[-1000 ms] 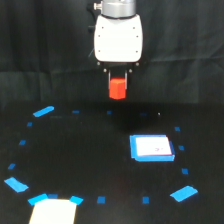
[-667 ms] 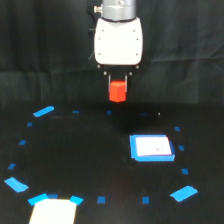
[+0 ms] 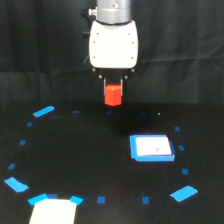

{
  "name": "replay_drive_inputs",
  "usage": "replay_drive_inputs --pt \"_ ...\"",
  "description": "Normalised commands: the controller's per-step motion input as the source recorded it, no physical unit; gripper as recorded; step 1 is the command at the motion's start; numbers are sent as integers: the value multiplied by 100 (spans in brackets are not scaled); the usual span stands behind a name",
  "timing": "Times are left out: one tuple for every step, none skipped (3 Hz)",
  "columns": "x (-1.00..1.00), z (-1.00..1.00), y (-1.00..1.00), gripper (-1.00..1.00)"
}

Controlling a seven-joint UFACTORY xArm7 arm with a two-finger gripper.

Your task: Pick up the red object from the table

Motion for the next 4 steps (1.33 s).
replay_drive_inputs --pt "-9 -48 -30 -100" --pt "9 41 -9 -98" --pt "-32 33 -13 -94" --pt "28 -25 4 -100"
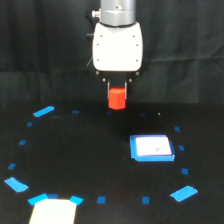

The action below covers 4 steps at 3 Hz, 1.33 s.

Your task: Pick up the red object from the table

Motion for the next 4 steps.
replay_drive_inputs --pt "40 -19 -24 -69" --pt "44 -7 -33 -100" --pt "12 44 -12 -100" --pt "8 -70 -25 -100"
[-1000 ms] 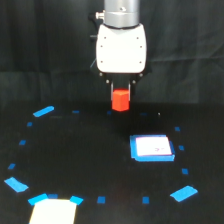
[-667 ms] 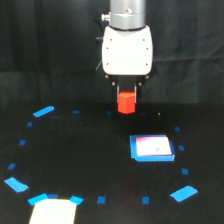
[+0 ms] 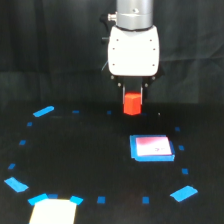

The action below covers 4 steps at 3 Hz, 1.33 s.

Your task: Pick up the red object from the table

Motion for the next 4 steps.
replay_drive_inputs --pt "-21 -16 -22 -77" --pt "-7 62 -7 -100" --pt "20 -29 -19 -90" --pt "-20 5 -4 -100"
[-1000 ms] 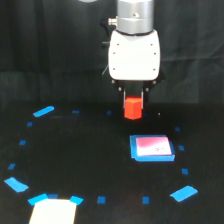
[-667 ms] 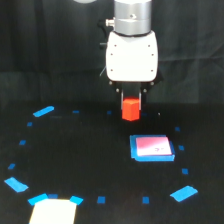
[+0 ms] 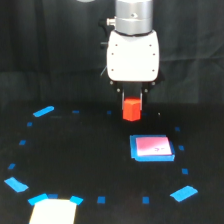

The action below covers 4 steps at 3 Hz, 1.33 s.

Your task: Pick up the red object from the table

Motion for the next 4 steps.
replay_drive_inputs --pt "10 47 22 -100" --pt "-5 45 -33 -100" --pt "14 -36 11 -100" --pt "10 -11 -41 -100"
